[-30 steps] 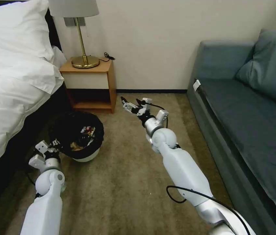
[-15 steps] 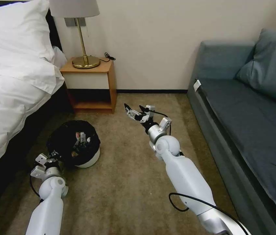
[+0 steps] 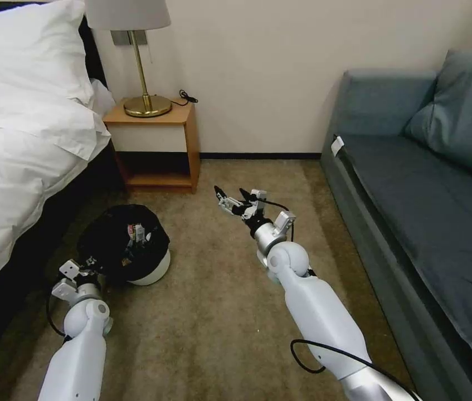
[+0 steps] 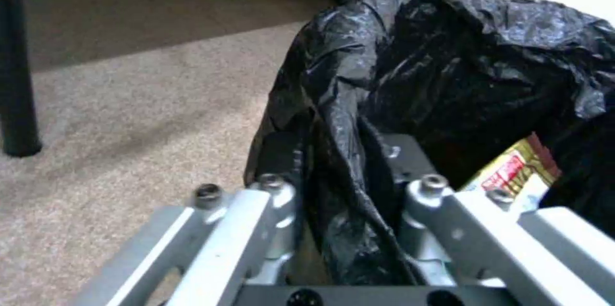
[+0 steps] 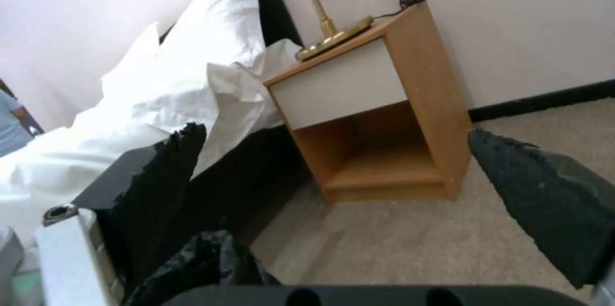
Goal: Pick up the trash bin, then pick up the garbage on the floor and place it into the trash bin.
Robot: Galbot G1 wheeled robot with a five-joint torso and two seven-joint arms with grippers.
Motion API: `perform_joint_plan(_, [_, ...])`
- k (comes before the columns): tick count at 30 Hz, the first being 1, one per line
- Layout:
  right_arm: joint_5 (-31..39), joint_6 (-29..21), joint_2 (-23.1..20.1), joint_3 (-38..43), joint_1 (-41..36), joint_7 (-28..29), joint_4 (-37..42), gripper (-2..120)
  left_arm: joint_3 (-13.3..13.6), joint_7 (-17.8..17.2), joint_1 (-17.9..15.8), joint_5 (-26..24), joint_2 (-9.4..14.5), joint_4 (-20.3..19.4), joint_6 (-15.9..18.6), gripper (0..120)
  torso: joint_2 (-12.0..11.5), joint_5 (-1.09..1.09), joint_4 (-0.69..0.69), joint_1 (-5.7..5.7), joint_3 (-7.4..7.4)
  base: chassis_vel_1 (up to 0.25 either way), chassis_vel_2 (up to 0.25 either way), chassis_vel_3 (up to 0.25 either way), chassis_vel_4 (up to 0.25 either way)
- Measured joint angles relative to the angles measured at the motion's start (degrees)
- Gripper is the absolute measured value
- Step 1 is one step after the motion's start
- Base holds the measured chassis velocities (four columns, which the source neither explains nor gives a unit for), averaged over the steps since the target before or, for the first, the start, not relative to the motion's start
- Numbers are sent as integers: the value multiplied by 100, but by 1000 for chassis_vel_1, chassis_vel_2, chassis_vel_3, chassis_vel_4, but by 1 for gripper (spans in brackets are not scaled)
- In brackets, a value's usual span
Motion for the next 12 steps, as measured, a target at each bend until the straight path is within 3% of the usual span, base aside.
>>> perform_joint_plan(2, [0, 1, 1, -2, -1, -4, -1, 100, 2, -5, -2, 5, 0, -6, 4, 34, 0, 0, -1, 0, 0, 0, 0, 0, 0])
perform_joint_plan(8, [-7, 17, 22, -19, 25, -50, -57, 100, -12, -76, 0, 98, 67, -131, 55, 60, 0, 1, 1, 0, 0, 0, 0, 0, 0])
perform_joint_plan(10, [-6, 21, 20, -19, 37, -58, -66, 100, -22, -83, 19, 111, 83, -161, 55, 62, -1, 1, 1, 0, 0, 0, 0, 0, 0])
perform_joint_plan(11, [-5, 24, 18, -19, 49, -72, -85, 100, -29, -88, 62, 131, 111, -209, 55, 71, 0, 0, 1, 0, 0, 0, 0, 0, 0])
perform_joint_plan(12, [-5, 24, 18, -19, 49, -72, -85, 100, -29, -88, 62, 131, 111, -209, 55, 71, 0, 0, 1, 0, 0, 0, 0, 0, 0])
